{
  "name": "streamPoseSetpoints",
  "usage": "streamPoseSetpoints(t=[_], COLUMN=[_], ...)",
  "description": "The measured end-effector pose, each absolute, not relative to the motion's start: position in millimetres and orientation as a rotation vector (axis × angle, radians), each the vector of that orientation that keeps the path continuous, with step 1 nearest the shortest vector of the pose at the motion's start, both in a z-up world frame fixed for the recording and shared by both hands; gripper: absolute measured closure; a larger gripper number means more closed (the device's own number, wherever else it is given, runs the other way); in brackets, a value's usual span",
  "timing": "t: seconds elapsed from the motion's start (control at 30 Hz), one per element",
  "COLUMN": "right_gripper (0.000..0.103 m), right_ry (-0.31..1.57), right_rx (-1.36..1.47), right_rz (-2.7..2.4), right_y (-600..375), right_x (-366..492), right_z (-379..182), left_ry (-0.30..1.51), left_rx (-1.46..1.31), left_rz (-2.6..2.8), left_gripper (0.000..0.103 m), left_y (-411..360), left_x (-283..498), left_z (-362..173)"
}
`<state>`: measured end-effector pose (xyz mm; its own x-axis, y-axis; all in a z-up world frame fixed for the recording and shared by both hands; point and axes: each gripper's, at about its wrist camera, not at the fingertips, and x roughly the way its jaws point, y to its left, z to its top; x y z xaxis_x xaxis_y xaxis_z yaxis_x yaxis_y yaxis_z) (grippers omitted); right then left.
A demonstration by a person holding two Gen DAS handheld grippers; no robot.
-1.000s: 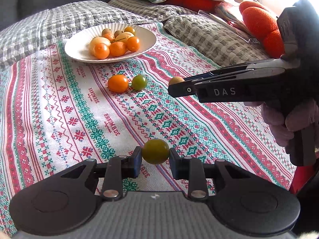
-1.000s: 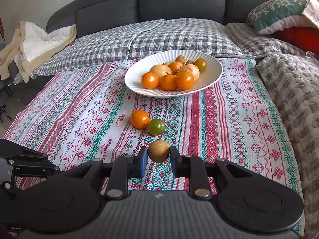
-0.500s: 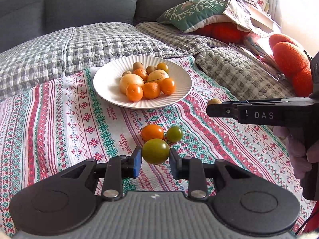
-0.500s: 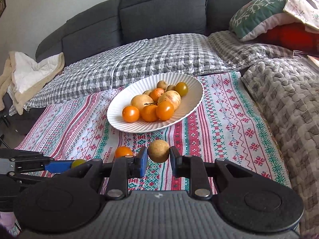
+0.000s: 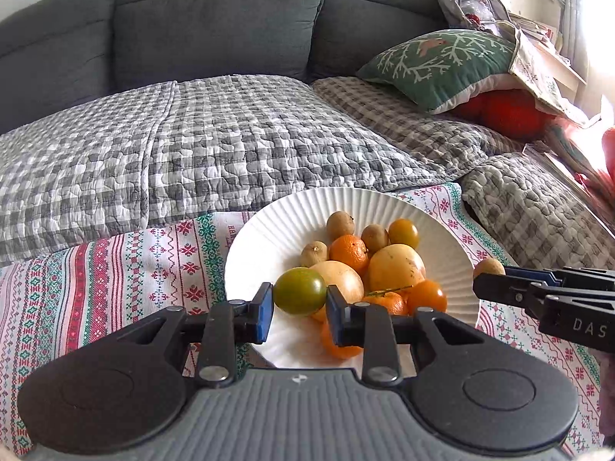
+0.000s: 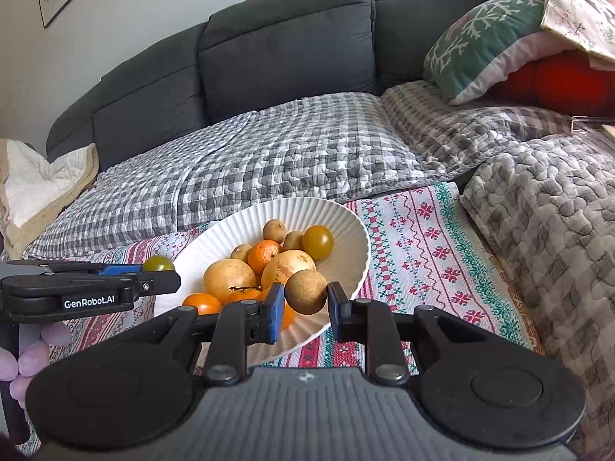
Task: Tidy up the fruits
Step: 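Lift both held fruits and carry them over the white bowl, then lower both fruits into the white bowl and open both tools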
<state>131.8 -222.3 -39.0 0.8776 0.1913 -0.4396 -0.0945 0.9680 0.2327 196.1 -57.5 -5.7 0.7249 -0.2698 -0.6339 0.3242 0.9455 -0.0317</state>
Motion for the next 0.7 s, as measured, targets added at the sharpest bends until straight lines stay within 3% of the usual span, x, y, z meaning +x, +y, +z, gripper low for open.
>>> streamPoseSetpoints(t=[0.47,0.7], right_gripper=[0.078,0.057], right_ry=[0.498,0.491], right_rx=[0.154,0.18], right_rz=[0.144,0.133], right_y=[-217.7,-219.8], right_x=[145.9,138.6], right_z=[-46.9,-39.4], left_ry=[0.738,0.721], left_rx=[0.046,0.032], left_rz=[-0.305,-0.286], left_gripper=[0.082,0.057], left_y=[-51.8,-46.5], left_x=[224.7,213.6], left_z=[-19.1,-12.3])
